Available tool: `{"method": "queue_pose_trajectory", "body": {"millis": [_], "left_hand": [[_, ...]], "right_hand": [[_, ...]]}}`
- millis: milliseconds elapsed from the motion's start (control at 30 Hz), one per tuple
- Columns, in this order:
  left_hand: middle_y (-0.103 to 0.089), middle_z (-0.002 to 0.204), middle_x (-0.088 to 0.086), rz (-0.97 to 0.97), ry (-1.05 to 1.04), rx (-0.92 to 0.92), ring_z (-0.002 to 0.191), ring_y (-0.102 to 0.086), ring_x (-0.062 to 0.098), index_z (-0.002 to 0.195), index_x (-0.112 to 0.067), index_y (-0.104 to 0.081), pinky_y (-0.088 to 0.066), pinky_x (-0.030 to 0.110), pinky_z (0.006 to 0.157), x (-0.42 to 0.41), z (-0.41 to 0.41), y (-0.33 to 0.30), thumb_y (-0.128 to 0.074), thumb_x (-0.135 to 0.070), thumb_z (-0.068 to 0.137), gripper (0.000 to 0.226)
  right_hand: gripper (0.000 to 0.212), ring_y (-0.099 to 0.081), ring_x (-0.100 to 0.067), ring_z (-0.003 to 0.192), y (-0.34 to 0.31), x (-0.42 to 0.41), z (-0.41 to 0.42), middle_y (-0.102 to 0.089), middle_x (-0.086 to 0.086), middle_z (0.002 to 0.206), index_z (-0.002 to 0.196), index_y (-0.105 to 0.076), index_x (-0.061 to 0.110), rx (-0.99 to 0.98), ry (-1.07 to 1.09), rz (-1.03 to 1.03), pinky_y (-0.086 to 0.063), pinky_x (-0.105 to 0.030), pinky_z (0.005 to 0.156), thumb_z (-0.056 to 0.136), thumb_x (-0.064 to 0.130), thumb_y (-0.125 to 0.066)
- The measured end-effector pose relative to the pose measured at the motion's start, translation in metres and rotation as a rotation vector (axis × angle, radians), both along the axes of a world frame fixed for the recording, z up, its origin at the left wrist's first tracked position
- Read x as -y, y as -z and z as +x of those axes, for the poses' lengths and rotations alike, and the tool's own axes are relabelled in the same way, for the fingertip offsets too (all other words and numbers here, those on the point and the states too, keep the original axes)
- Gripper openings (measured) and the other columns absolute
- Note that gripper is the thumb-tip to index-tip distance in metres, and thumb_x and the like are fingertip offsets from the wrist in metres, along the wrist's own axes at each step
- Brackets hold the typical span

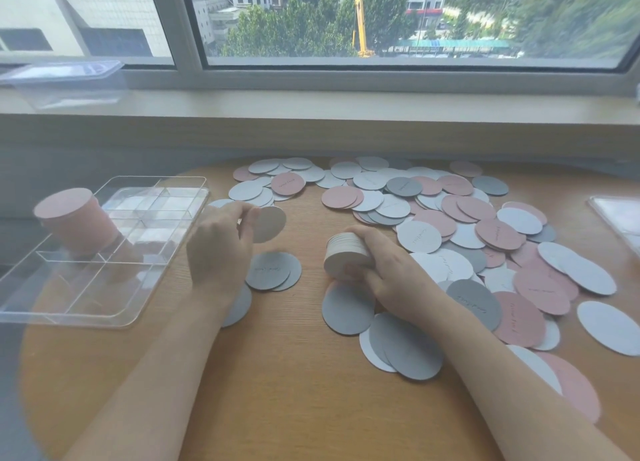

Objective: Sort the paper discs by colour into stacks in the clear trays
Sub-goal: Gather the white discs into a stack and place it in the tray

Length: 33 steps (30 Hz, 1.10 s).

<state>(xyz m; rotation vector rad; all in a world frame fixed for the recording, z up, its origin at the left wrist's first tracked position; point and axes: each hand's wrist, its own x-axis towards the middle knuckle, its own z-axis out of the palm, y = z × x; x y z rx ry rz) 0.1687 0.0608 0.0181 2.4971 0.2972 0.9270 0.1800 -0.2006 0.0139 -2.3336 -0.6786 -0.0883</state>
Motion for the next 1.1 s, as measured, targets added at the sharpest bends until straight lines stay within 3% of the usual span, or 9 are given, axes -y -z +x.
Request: {"method": "queue_pose_trajectory", "body": {"millis": [133,200,367,467,567,667,767,867,1100], "left_hand": [[-0.068,0.082,-0.011,-0.235,0.311,0.028,0.077,-0.059,0.001,0.097,-0.019,-0.071,-0.039,0.013,0.067,0.024,-0.006,-0.003,-0.058,-0.029,0.101,0.018],[-0.067,0.077,-0.014,-0.243,0.434,-0.027,0.074,-0.061,0.000,0.095,-0.019,-0.072,-0.039,0.010,0.066,0.034,-0.008,-0.002,-0.061,-0.024,0.099,0.013],[-0.070,0.077,-0.008,-0.252,0.617,-0.152,0.075,-0.064,0.003,0.103,-0.019,-0.073,-0.040,0.008,0.067,0.046,-0.008,0.002,-0.059,-0.016,0.100,0.015],[-0.071,0.087,-0.010,-0.222,0.688,-0.184,0.084,-0.065,0.006,0.111,-0.019,-0.072,-0.044,0.011,0.076,0.046,-0.007,0.005,-0.055,-0.011,0.101,0.021],[-0.070,0.102,-0.010,-0.090,0.630,-0.145,0.096,-0.059,0.004,0.114,-0.020,-0.072,-0.041,0.016,0.088,0.037,0.000,0.010,-0.054,-0.011,0.099,0.025],[-0.065,0.120,-0.006,0.078,0.352,-0.155,0.112,-0.056,0.019,0.121,-0.020,-0.068,-0.042,0.035,0.098,0.019,0.013,0.016,-0.058,-0.013,0.095,0.029],[-0.061,0.131,-0.001,0.119,0.172,-0.256,0.121,-0.053,0.025,0.128,-0.017,-0.065,-0.037,0.040,0.103,0.004,0.018,0.020,-0.061,-0.022,0.094,0.035],[-0.063,0.125,-0.001,0.125,0.151,-0.319,0.117,-0.055,0.024,0.125,-0.017,-0.067,-0.037,0.039,0.101,0.000,0.019,0.022,-0.064,-0.031,0.094,0.034],[-0.063,0.099,-0.007,0.048,0.187,-0.284,0.093,-0.057,0.018,0.116,-0.022,-0.070,-0.046,0.037,0.088,0.001,0.016,0.015,-0.071,-0.027,0.089,0.028]], "right_hand": [[0.060,-0.039,-0.005,0.130,0.001,0.000,0.002,-0.046,0.009,0.145,0.148,-0.036,0.023,0.017,-0.037,-0.013,-0.023,-0.006,0.103,0.094,0.013,-0.061],[0.061,-0.035,-0.003,0.133,0.001,-0.001,0.003,-0.044,0.008,0.148,0.150,-0.035,0.022,0.018,-0.052,-0.004,-0.017,0.001,0.101,0.095,0.015,-0.061],[0.064,-0.035,-0.002,0.134,0.001,-0.002,0.002,-0.041,0.009,0.151,0.152,-0.033,0.023,0.017,-0.072,0.016,-0.020,-0.003,0.103,0.095,0.020,-0.063],[0.060,-0.040,0.005,0.123,0.002,-0.004,0.002,-0.047,0.010,0.143,0.148,-0.038,0.024,0.026,-0.093,0.021,-0.024,-0.002,0.099,0.094,0.018,-0.064],[0.054,-0.041,0.008,0.114,0.002,-0.004,0.001,-0.052,0.012,0.134,0.142,-0.042,0.024,0.033,-0.090,0.023,-0.025,0.001,0.093,0.093,0.013,-0.063],[0.052,-0.040,0.009,0.114,0.002,-0.002,0.001,-0.049,0.017,0.131,0.142,-0.041,0.025,0.016,-0.077,0.030,-0.025,0.002,0.093,0.095,0.017,-0.062],[0.053,-0.040,0.008,0.117,0.004,-0.002,0.001,-0.047,0.020,0.132,0.142,-0.041,0.027,0.011,-0.076,0.030,-0.024,0.002,0.094,0.094,0.018,-0.062],[0.053,-0.040,0.007,0.119,0.004,-0.002,0.002,-0.047,0.018,0.135,0.142,-0.041,0.027,0.007,-0.073,0.028,-0.023,0.001,0.096,0.094,0.019,-0.062],[0.053,-0.043,0.004,0.117,0.003,-0.001,0.001,-0.049,0.017,0.132,0.142,-0.041,0.025,-0.004,-0.074,0.039,-0.026,0.000,0.095,0.094,0.017,-0.062]]}}
